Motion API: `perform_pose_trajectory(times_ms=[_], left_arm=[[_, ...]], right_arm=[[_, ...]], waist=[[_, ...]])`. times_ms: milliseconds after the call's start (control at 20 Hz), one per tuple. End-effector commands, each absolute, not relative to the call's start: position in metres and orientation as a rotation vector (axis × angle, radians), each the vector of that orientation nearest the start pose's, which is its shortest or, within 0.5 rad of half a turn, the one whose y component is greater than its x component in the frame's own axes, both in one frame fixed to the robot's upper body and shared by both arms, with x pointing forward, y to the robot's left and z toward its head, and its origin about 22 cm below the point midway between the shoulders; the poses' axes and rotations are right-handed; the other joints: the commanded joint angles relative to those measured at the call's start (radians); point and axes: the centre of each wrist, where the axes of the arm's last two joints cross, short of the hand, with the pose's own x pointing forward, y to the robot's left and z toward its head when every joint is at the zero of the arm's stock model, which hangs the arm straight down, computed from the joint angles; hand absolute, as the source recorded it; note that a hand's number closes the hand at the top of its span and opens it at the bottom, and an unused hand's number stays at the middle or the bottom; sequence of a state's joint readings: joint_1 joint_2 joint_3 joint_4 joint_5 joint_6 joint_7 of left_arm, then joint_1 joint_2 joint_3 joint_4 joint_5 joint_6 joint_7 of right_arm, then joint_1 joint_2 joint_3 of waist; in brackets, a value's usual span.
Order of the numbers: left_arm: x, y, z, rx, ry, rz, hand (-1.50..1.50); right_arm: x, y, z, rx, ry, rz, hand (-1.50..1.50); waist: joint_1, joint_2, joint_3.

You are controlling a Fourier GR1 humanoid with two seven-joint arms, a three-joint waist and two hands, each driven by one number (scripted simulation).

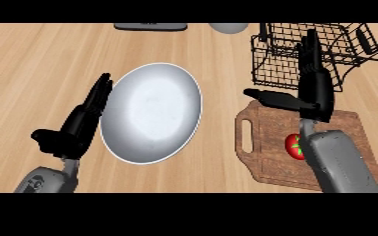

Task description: Pick the tomato from the cutting board and place it in the tiered basket

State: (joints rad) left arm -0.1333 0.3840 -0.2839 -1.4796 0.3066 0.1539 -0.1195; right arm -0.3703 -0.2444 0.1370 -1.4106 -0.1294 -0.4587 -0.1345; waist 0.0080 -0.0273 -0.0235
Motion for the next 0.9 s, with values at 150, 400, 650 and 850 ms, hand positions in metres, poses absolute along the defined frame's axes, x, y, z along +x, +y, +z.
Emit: perform_pose_trajectory(times_ms=[150,400,650,850], left_arm=[[0.261,0.244,-0.007,-0.028,-1.532,-0.196,0.00],[0.250,0.247,-0.013,-0.016,-1.526,-0.196,0.00],[0.252,0.258,-0.008,-0.014,-1.512,-0.205,0.00],[0.252,0.250,-0.013,-0.030,-1.519,-0.207,0.00]], right_arm=[[0.305,-0.239,0.056,-0.507,-1.687,0.178,-1.50],[0.305,-0.280,0.071,-0.752,-1.392,0.579,-1.50],[0.301,-0.293,0.093,-0.886,-1.049,0.915,-1.50],[0.291,-0.251,0.118,-0.863,-0.891,1.059,-1.50]], waist=[[-0.048,0.020,0.019],[-0.068,0.010,0.007],[-0.052,0.011,0.005],[-0.045,0.013,0.012]])
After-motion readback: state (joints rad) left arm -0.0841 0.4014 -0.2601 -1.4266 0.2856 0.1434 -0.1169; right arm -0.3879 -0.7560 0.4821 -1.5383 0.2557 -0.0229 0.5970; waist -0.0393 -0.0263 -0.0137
